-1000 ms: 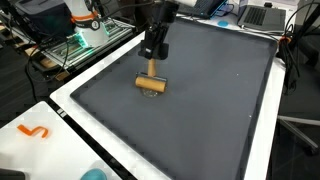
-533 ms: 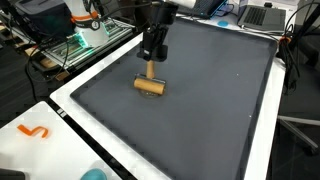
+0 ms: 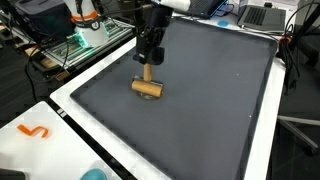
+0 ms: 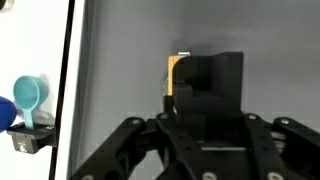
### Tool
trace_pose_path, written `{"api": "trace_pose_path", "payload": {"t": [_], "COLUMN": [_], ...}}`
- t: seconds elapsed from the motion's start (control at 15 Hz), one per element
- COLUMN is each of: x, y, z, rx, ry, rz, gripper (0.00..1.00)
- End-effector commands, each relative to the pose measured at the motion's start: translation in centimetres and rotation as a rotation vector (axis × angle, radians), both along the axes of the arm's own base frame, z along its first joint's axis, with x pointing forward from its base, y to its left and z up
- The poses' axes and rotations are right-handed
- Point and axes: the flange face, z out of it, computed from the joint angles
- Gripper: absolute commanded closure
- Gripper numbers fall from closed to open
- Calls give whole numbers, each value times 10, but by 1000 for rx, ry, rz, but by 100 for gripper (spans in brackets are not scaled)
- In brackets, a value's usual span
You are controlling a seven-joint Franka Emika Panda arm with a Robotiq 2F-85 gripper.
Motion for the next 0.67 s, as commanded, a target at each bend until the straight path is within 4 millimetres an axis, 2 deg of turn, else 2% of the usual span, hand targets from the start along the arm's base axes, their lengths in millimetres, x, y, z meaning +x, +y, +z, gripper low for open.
{"api": "trace_pose_path", "payload": {"t": [0.0, 0.6], "x": [-1, 3], "y": [-33, -61], "z": [-33, -31], "rx": [23, -3], "ry": [33, 14], "rz": [-20, -76], "gripper": [76, 76]}}
